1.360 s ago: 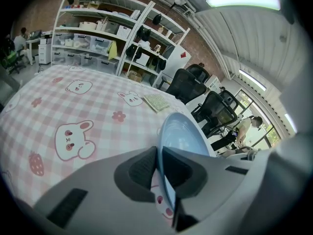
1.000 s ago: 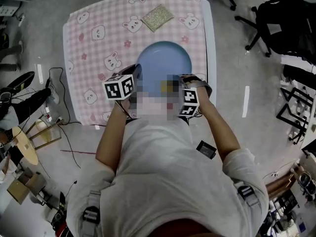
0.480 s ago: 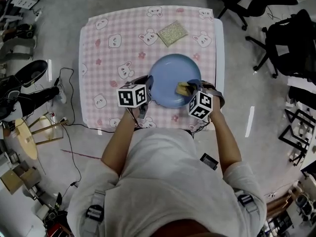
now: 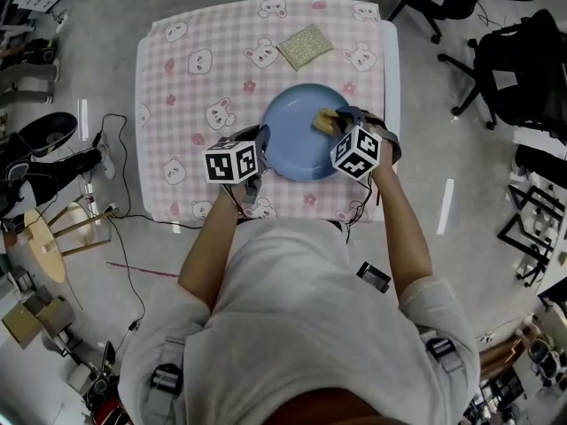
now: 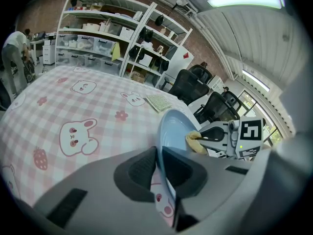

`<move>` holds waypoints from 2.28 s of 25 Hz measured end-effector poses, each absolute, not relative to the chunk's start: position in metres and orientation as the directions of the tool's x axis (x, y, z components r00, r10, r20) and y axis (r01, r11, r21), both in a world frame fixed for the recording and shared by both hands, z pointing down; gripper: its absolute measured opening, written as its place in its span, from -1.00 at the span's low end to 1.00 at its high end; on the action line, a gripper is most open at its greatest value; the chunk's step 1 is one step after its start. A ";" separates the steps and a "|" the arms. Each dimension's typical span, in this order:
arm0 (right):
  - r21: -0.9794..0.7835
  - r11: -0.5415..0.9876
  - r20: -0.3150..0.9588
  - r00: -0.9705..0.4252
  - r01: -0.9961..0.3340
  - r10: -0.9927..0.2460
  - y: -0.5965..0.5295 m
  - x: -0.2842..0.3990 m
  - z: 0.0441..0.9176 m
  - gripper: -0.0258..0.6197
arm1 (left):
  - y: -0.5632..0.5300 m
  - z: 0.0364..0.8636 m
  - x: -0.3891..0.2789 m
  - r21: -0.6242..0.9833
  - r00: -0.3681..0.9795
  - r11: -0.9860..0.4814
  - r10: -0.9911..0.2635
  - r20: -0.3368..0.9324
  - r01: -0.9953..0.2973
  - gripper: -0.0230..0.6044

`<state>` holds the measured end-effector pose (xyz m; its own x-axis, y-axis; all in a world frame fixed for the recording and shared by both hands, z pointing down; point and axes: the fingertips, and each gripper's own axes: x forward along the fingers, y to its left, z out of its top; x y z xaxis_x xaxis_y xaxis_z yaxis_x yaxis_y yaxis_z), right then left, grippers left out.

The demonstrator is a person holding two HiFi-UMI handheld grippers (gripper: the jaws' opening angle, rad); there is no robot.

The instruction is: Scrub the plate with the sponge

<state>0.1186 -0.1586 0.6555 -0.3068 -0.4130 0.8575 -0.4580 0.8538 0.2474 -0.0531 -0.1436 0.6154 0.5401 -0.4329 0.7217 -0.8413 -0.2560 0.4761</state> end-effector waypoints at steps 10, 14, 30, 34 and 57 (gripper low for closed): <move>0.319 0.813 0.835 -0.262 -0.487 -0.484 -0.197 0.099 0.643 -0.78 | -0.138 0.612 -0.052 0.481 0.544 -0.255 -0.435 0.718 -0.839 -0.77; 0.369 0.825 0.816 -0.276 -0.429 -0.509 -0.205 0.082 0.638 -0.78 | -0.137 0.613 -0.050 0.483 0.543 -0.250 -0.435 0.718 -0.839 -0.77; 0.432 0.897 0.792 -0.436 -0.094 -0.427 -0.155 -0.003 0.628 -0.78 | -0.134 0.623 -0.061 0.483 0.526 -0.214 -0.429 0.734 -0.849 -0.79; 0.401 0.915 0.805 -0.464 -0.031 -0.369 -0.128 -0.011 0.632 -0.78 | -0.134 0.627 -0.061 0.475 0.515 -0.206 -0.432 0.740 -0.856 -0.80; 0.198 0.980 0.885 -0.428 -0.005 -0.181 -0.042 0.046 0.664 -0.78 | -0.136 0.631 -0.065 0.466 0.518 -0.229 -0.422 0.744 -0.855 -0.81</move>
<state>0.0456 -0.0419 0.6645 -0.4282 -0.1812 0.8853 -0.0049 0.9802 0.1982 -0.0647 -0.1362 0.6308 0.5184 -0.4221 0.7437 -0.8547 -0.2294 0.4656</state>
